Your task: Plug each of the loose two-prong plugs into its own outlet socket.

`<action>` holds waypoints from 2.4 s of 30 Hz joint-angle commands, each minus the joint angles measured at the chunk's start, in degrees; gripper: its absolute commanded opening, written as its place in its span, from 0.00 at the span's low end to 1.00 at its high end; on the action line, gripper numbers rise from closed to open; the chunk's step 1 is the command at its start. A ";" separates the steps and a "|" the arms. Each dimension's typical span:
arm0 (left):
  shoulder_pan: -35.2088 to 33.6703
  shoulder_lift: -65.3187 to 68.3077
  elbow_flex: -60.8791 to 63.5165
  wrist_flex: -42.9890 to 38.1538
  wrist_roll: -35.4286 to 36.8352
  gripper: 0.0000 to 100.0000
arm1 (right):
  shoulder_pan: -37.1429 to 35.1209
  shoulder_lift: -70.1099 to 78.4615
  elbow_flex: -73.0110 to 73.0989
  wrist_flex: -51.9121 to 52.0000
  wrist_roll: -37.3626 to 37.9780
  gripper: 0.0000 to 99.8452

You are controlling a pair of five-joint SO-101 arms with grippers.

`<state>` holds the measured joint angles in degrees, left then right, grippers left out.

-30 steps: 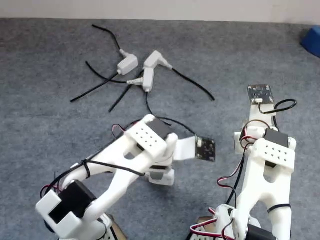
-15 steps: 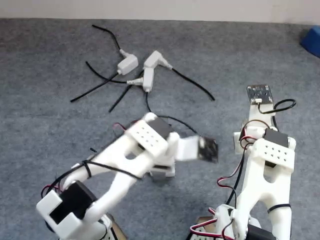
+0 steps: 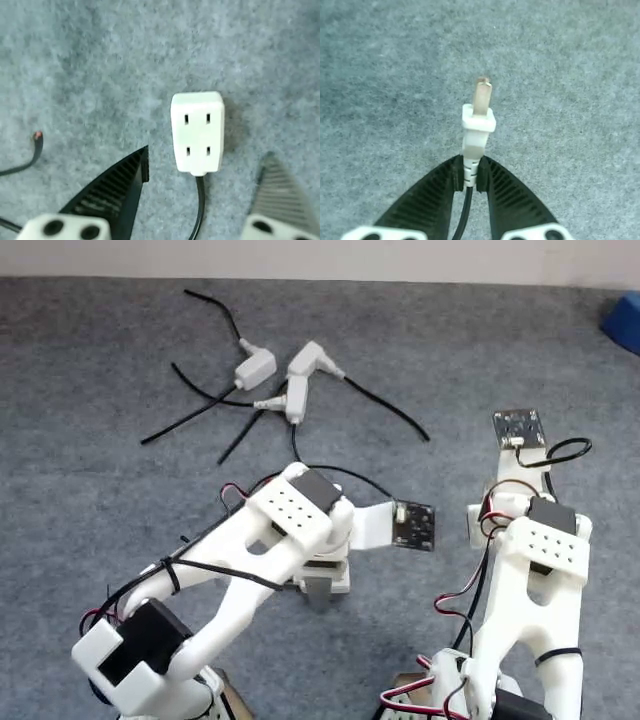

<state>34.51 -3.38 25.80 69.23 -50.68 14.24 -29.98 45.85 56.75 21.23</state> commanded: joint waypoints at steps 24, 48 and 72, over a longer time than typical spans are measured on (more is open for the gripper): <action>-2.95 9.63 5.05 -11.78 -1.93 0.25 | -0.66 -1.45 -0.13 0.31 0.53 0.01; -16.40 9.63 -0.48 0.26 -7.74 0.07 | -4.53 -1.45 -0.13 3.30 0.53 0.01; -28.88 9.63 1.27 0.53 -15.47 0.27 | -17.54 -1.36 -0.57 10.42 0.18 0.01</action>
<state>7.34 6.64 27.74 68.79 -65.89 -2.37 -29.98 46.11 66.77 21.32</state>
